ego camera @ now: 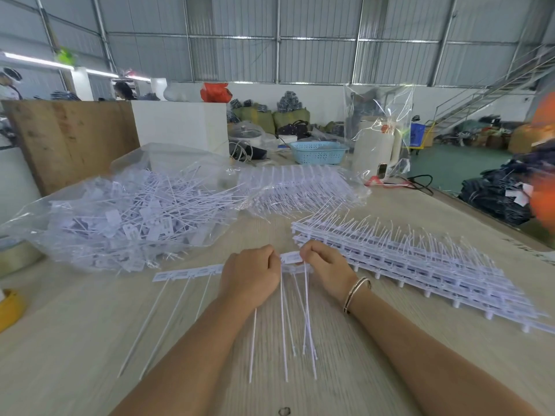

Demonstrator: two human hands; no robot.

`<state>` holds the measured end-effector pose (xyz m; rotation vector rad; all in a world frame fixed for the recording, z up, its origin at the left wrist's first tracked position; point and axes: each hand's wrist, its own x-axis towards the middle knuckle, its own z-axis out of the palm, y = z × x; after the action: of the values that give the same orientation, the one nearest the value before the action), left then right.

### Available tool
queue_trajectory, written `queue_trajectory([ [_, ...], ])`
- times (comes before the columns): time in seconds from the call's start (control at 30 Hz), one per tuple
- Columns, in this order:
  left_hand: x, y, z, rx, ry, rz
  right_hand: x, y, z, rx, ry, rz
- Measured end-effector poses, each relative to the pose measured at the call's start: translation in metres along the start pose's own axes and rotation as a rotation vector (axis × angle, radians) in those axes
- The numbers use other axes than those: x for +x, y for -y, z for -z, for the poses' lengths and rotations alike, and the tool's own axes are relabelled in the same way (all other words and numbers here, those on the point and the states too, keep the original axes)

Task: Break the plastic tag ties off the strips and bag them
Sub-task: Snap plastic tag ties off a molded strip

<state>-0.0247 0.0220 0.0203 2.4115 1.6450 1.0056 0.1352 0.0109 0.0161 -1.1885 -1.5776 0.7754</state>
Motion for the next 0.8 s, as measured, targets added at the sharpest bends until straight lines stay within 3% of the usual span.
queue_trajectory([
  [0.17,-0.001,-0.003,-0.005,-0.097,0.039,-0.023,0.0,-0.002,0.0,-0.011,0.156,-0.031],
  [0.33,0.001,0.0,-0.013,-0.363,0.11,0.111,0.0,-0.004,-0.001,-0.01,0.178,0.013],
  [0.63,0.007,-0.004,-0.014,-0.657,0.071,0.277,0.0,-0.003,-0.006,-0.113,0.048,0.145],
  [0.8,0.013,0.006,-0.01,-0.803,0.012,0.39,0.001,-0.004,0.001,0.047,-0.067,0.112],
])
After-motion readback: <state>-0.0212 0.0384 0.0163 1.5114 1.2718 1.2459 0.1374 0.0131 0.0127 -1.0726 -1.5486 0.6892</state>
